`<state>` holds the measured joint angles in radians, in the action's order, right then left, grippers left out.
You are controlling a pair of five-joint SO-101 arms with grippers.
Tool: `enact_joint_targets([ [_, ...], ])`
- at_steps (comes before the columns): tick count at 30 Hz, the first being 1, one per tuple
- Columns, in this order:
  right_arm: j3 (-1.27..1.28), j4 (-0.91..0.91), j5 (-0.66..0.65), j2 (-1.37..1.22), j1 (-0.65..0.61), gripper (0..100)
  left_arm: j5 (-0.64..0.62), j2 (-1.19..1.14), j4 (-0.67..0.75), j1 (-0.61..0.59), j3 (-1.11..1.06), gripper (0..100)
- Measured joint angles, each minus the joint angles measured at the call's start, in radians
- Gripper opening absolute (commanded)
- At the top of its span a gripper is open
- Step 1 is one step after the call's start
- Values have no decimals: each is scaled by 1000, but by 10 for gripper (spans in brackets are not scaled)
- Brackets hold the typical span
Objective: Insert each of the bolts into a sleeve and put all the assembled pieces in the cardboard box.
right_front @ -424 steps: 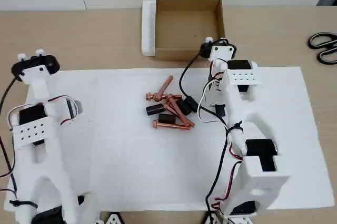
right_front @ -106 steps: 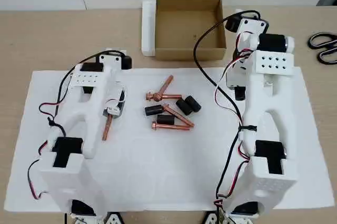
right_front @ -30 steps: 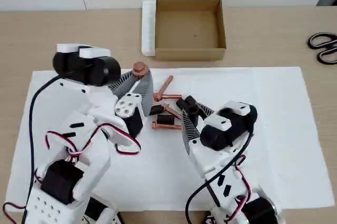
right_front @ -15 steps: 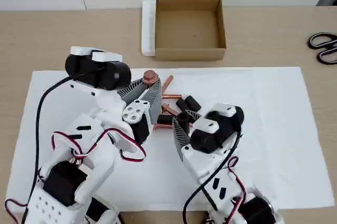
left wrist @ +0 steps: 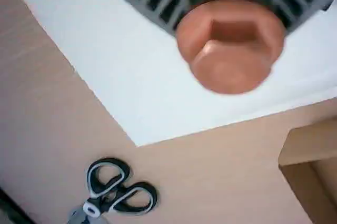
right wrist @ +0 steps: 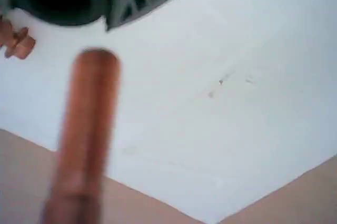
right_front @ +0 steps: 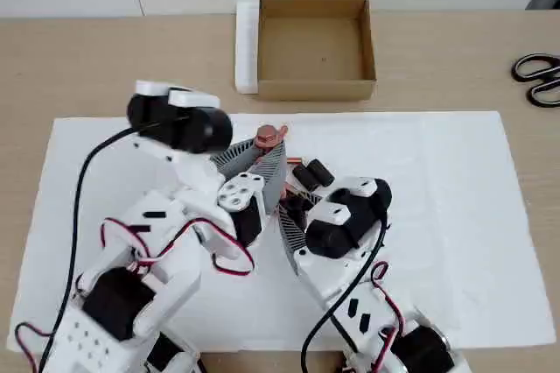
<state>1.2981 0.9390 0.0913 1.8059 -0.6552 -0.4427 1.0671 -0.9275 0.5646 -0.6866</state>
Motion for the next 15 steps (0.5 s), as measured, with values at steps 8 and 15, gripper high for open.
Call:
enact_joint_targets([
  [8, 2, 0, 0, -2, -20, 4, 0, -51, 21, 37, -8, 6],
  [15, 2, 0, 0, -2, -20, 4, 0, -54, 23, 35, -20, 6],
])
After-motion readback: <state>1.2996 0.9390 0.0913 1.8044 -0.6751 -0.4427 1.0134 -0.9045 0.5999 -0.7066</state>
